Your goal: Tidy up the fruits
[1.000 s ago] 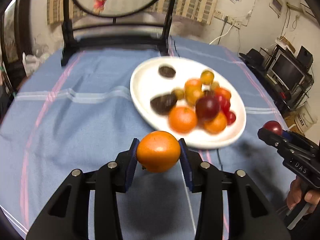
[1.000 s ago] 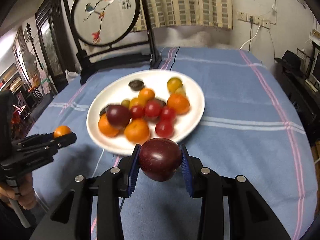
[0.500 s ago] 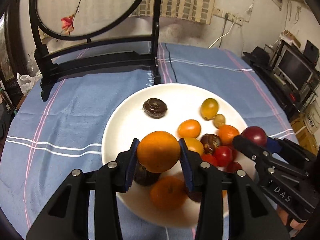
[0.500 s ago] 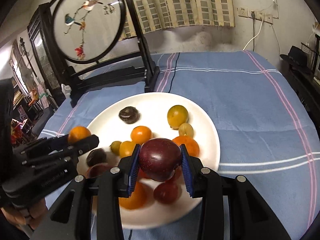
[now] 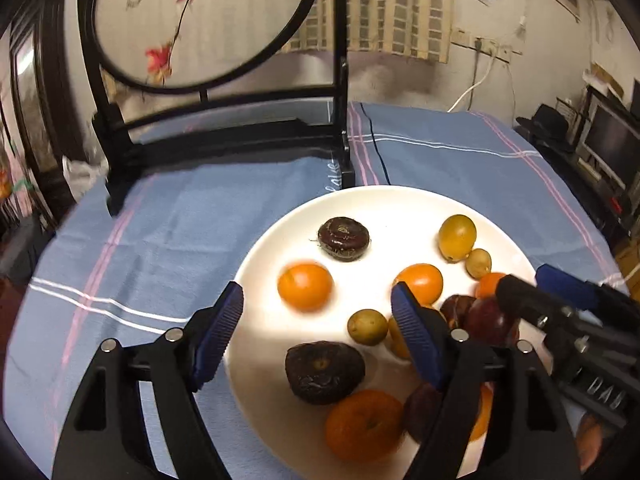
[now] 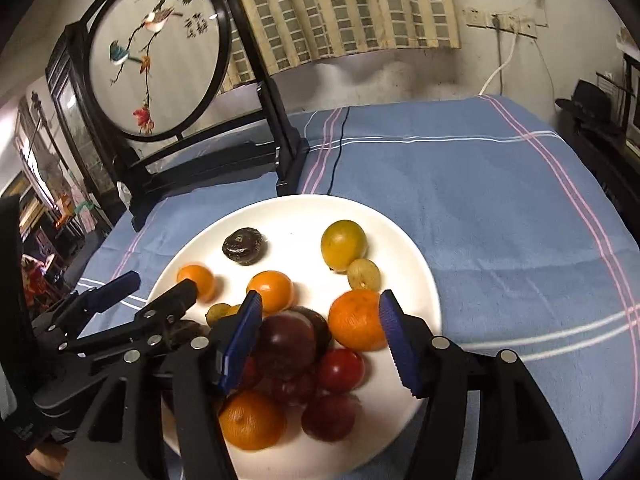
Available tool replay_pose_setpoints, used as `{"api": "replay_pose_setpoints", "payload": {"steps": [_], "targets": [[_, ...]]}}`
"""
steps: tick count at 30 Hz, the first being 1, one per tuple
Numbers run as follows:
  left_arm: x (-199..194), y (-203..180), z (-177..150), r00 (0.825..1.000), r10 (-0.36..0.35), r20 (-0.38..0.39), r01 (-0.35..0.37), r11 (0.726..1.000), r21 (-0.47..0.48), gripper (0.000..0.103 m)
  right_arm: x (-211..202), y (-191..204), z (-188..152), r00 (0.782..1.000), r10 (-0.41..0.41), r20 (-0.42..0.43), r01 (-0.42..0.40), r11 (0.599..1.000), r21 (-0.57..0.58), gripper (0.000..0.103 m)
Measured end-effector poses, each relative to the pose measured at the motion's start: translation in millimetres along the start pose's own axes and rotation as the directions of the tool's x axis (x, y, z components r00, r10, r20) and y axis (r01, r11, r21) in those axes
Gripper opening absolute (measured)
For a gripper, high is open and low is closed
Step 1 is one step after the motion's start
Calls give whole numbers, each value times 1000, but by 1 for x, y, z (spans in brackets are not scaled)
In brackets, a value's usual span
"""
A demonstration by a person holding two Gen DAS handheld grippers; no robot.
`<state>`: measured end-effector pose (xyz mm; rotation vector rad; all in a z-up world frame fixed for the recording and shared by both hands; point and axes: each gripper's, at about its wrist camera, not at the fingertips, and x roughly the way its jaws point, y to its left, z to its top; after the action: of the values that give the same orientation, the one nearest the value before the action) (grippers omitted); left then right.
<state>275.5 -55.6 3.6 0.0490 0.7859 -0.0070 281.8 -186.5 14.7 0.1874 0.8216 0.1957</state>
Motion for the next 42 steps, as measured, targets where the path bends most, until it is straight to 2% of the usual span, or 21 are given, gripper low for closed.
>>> {"api": "replay_pose_setpoints", "payload": {"steps": [5, 10, 11, 12, 13, 17, 19, 23, 25, 27, 29, 31, 42], "targets": [[-23, 7, -9, 1000, -9, 7, 9, 1000, -18, 78, -24, -4, -13, 1000, 6, -1, -6, 1000, 4, 66], [-56, 8, -32, 999, 2, 38, -2, 1000, 8, 80, -49, -3, -36, 1000, 13, -19, -13, 1000, 3, 70], [-63, 9, -38, 999, 7, 40, -7, 1000, 10, 81, -55, -3, -42, 1000, 11, -20, -10, 1000, 7, 71], [-66, 10, -42, 999, 10, 40, -11, 1000, 8, 82, -59, -3, -46, 1000, 6, -20, -6, 1000, 14, 79], [-73, 12, -48, 999, 9, 41, -9, 1000, 0, 84, -63, -4, -51, 1000, 1, -21, -1, 1000, 24, 82], [-88, 16, -67, 999, 6, 37, -5, 1000, -12, 88, -75, -1, -72, 999, -9, -33, 11, 999, 42, 83], [-93, 17, -76, 999, 12, 29, -11, 1000, -15, 89, -76, 2, -81, 999, -12, -40, 13, 999, 39, 89], [-95, 20, -93, 1000, 23, 11, -23, 1000, -3, 91, -74, 4, -100, 999, -15, -38, 16, 999, 29, 92], [-93, 23, -101, 1000, 24, 12, -24, 1000, -3, 92, -72, 4, -107, 999, -31, -10, 31, 1000, -5, 93], [-85, 27, -108, 1000, 28, 6, -28, 1000, -6, 92, -63, 5, -112, 998, -58, -31, 56, 997, -51, 93], [-76, 29, -112, 997, 50, -53, -50, 999, 6, 92, -59, 6, -114, 997, -45, -60, 40, 996, -75, 93], [-79, 33, -114, 998, -2, -64, 0, 1000, -27, 92, -58, 7, -113, 997, -44, -61, 39, 997, -73, 93], [-89, 25, -117, 999, -26, -46, 26, 1000, -7, 93, -62, 16, -117, 995, -36, -95, 28, 996, -83, 93]]}}
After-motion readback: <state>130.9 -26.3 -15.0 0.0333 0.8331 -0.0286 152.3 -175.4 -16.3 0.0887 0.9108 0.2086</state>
